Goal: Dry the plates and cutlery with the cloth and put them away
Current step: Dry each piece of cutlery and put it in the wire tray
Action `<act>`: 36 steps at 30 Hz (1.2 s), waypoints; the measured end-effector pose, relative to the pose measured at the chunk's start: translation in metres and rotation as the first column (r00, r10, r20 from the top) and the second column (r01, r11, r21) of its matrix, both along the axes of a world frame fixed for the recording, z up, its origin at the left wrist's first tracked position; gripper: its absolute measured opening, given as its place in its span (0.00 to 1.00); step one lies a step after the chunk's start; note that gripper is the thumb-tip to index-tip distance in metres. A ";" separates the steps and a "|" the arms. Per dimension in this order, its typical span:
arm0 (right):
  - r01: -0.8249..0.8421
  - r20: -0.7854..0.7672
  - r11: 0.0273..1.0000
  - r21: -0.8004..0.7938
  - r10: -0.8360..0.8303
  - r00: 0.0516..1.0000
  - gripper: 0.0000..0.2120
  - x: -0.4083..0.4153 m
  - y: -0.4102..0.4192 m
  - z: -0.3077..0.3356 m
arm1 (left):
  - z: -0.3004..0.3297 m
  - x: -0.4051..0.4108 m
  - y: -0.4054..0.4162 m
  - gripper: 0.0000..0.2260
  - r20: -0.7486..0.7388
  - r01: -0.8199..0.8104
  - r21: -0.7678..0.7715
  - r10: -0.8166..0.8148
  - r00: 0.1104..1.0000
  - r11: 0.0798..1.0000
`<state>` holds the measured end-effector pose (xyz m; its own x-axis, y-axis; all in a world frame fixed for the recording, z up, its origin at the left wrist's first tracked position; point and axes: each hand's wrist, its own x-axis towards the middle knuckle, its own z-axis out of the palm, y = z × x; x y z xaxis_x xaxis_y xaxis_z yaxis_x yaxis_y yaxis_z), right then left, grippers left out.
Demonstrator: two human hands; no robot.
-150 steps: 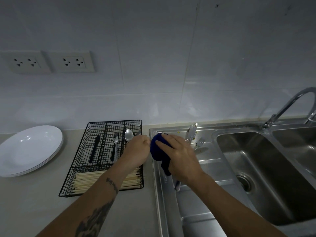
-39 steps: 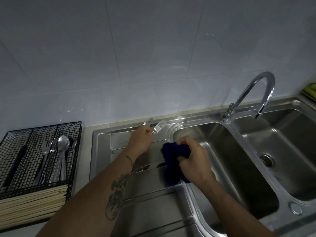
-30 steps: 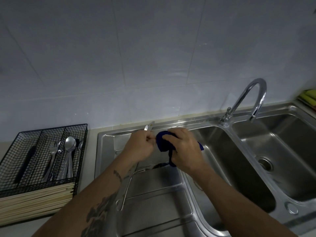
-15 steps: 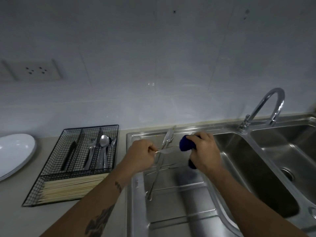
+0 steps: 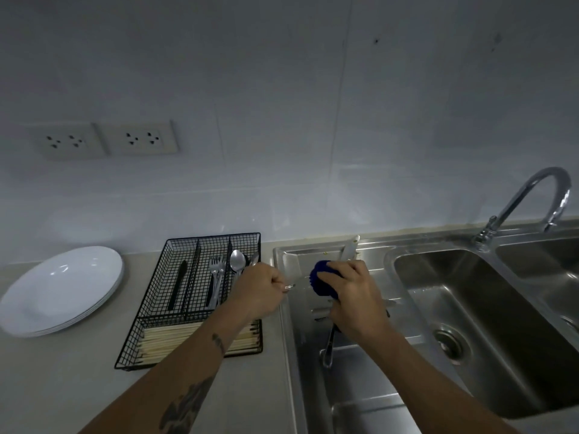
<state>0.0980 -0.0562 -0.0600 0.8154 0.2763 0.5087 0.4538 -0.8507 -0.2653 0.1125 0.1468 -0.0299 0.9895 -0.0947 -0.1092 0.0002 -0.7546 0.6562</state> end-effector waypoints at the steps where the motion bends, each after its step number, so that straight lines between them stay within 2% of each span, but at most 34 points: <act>1: -0.030 0.028 0.999 -0.031 0.031 0.999 0.26 -0.003 0.007 0.002 | -0.001 0.001 0.001 0.08 -0.007 -0.003 -0.013 0.003 1.000 1.000; 4: -0.080 0.065 0.989 -0.123 0.088 0.994 0.22 -0.005 0.019 0.007 | -0.001 0.005 0.005 0.11 -0.039 0.010 -0.037 -0.011 0.999 0.999; 9: 0.149 -0.038 0.988 0.048 -0.147 0.988 0.24 0.015 -0.005 0.014 | -0.005 0.011 0.013 0.08 -0.068 0.011 -0.018 -0.012 0.998 1.000; 13: 0.010 0.055 1.000 -0.005 -0.010 0.998 0.27 0.009 0.011 0.031 | -0.005 0.016 0.007 0.08 -0.074 0.013 -0.065 -0.017 0.997 0.998; 17: -0.154 0.009 0.978 -0.143 0.157 0.988 0.20 0.001 0.032 0.010 | 0.001 0.016 -0.001 0.08 -0.076 0.043 -0.056 -0.047 0.996 0.998; 22: -0.006 -0.035 0.996 -0.094 0.002 0.999 0.21 0.005 0.019 0.000 | -0.010 0.005 0.005 0.08 -0.085 -0.018 -0.110 0.008 0.996 0.994; 26: -0.121 -0.008 0.977 -0.175 0.121 0.993 0.22 -0.005 0.027 0.003 | -0.005 0.008 0.002 0.09 -0.074 -0.010 -0.154 -0.002 0.997 0.988; 28: -0.071 -0.014 0.993 -0.099 0.070 0.997 0.22 0.002 0.022 0.004 | 0.000 0.008 -0.006 0.08 -0.051 0.001 -0.137 -0.008 0.999 0.991; 31: 0.120 -0.125 0.981 0.154 -0.101 0.987 0.24 0.011 0.009 0.001 | -0.002 0.001 -0.011 0.05 0.021 -0.003 -0.112 0.006 1.000 0.994; 33: 0.205 -0.200 0.934 0.293 -0.150 0.968 0.24 0.012 0.000 0.002 | -0.007 -0.001 -0.007 0.04 0.060 0.005 -0.161 0.005 0.998 0.987; 36: 0.245 -0.289 0.895 0.372 -0.139 0.947 0.27 0.007 -0.005 0.011 | -0.011 0.000 -0.004 0.05 0.104 0.027 -0.262 0.000 0.995 0.965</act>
<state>0.1049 -0.0609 -0.0493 0.9454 -0.0816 0.3154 0.1661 -0.7122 -0.6821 0.1127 0.1426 -0.0407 0.9925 -0.1198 0.0233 -0.0863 -0.5547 0.8275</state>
